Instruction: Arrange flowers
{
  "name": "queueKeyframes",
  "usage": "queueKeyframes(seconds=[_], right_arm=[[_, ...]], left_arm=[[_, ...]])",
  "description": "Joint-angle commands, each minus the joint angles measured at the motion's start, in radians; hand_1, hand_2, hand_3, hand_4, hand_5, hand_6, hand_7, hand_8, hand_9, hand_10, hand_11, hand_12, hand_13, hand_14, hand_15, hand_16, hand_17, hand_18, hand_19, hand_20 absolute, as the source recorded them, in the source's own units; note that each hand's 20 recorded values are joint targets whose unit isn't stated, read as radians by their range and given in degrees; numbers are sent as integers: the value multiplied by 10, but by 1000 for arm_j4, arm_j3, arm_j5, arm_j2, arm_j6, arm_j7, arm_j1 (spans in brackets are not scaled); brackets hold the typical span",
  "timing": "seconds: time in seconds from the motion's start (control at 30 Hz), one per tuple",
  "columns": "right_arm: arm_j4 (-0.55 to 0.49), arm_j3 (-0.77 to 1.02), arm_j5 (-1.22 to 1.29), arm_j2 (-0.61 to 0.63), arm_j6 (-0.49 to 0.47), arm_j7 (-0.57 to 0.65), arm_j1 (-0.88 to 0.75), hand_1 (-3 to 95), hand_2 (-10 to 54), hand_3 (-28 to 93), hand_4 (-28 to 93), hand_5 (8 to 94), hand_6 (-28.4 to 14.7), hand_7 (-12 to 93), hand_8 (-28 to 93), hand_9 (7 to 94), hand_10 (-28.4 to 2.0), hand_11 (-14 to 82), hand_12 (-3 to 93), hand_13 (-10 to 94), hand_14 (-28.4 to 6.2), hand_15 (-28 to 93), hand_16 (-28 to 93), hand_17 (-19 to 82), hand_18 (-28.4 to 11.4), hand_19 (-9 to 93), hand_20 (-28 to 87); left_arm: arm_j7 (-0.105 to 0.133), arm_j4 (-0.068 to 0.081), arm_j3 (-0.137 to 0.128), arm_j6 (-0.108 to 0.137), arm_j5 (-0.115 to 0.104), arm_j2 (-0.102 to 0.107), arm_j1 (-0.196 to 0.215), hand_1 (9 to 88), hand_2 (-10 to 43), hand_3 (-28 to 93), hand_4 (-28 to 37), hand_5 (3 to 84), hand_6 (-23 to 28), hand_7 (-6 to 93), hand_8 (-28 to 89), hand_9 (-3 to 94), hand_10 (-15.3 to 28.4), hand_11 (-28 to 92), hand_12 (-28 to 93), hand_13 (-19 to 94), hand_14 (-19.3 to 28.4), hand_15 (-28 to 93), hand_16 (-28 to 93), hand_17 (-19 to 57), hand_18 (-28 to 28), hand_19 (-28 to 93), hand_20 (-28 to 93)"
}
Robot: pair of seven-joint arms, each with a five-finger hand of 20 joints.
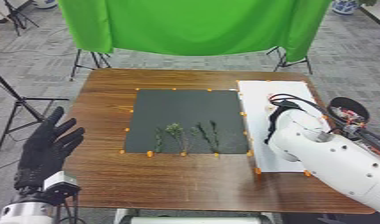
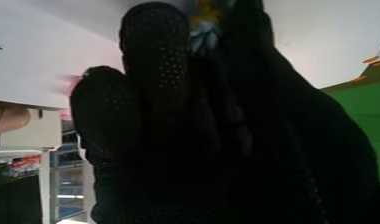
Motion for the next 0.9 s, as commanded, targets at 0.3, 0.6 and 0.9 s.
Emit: queueKeyframes(seconds=[0.3,0.6,0.9], right_arm=[[-26,8,0,-27,-22,22,-63,564,-95,720,-252,663,-64,236,82,789,-156,132,213,849,-62,439,193,631,-83,932,-60],[-61,40,-2,-35,-42,22,-93,487,-74,746,-240,638,-71,193,28,768,-195,178,143,858,-81,458,138,640,-81,932,-58],[-49,21,2,-40,-96,33,-84,457,-71,753,-223,613,-75,186,-86,749,-214,164,137,853,-91,464,124,640,-88,932,-64]], left_arm=[[0,-3,-12,-4,-11,0,19,304,74,636,-206,317,67,86,-79,264,173,239,110,180,256,532,-115,-92,252,487,47],[27,-4,-3,8,-30,17,31,304,75,634,-207,317,67,86,-79,264,173,240,111,180,255,531,-115,-92,252,488,47],[13,-2,-2,1,-17,10,21,307,78,633,-206,318,68,86,-79,265,173,241,111,180,255,532,-116,-92,252,489,47]])
